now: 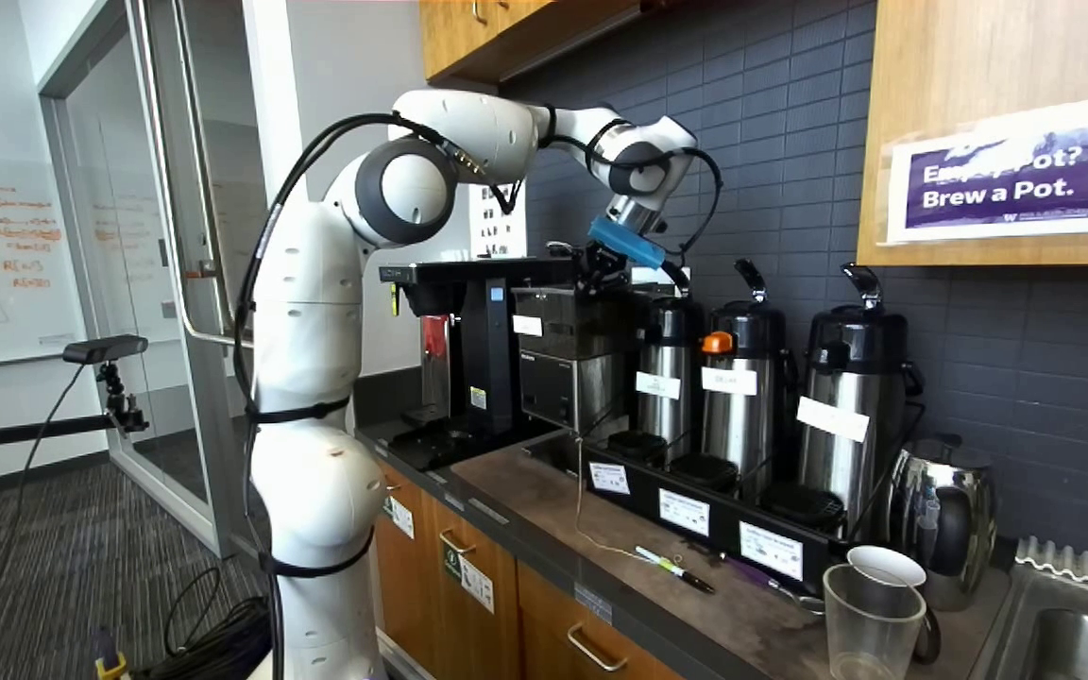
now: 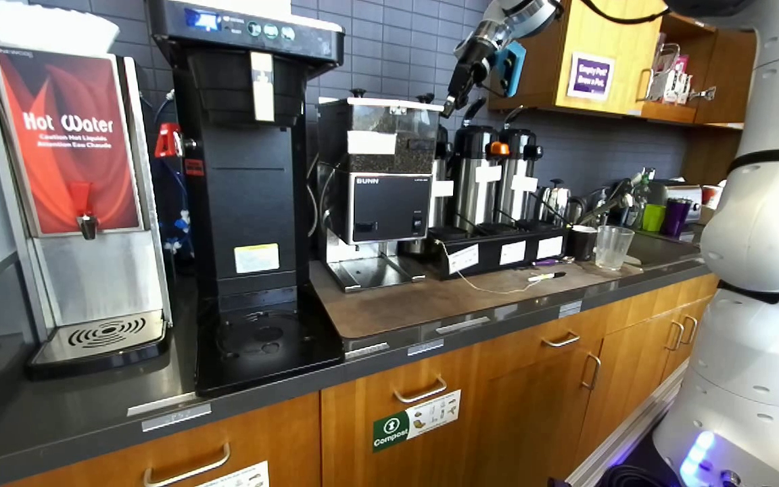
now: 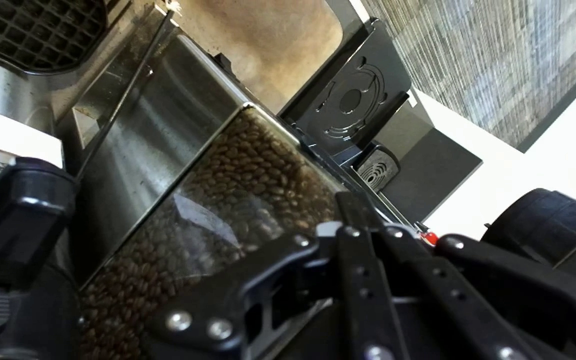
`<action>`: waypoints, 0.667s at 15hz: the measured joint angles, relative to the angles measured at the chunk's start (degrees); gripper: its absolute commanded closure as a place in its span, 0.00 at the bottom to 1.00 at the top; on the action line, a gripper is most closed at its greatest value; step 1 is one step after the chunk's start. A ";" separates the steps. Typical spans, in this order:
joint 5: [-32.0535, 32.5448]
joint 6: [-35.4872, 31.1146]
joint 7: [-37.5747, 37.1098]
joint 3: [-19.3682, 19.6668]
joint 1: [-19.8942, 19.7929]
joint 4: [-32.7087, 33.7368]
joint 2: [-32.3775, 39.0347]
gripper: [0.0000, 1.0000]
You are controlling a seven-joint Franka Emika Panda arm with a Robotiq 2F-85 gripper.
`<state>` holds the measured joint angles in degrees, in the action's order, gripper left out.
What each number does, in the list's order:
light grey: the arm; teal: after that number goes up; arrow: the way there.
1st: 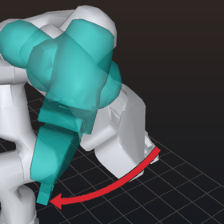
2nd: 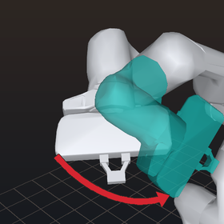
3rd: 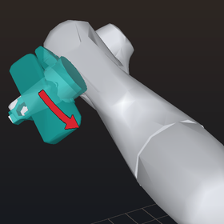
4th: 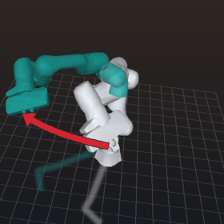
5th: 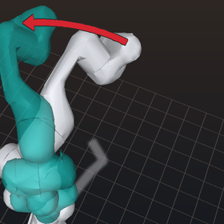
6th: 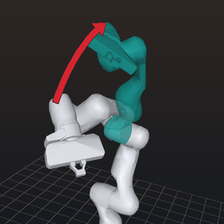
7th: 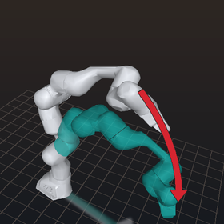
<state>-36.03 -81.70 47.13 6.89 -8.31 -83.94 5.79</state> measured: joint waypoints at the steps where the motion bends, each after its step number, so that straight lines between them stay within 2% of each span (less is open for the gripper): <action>1: 0.43 0.00 0.00 -0.17 0.02 0.04 -0.36 1.00; 10: -0.54 1.26 0.39 -0.76 0.46 0.06 -3.80 1.00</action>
<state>-36.57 -80.44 47.52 6.13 -7.85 -83.88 1.99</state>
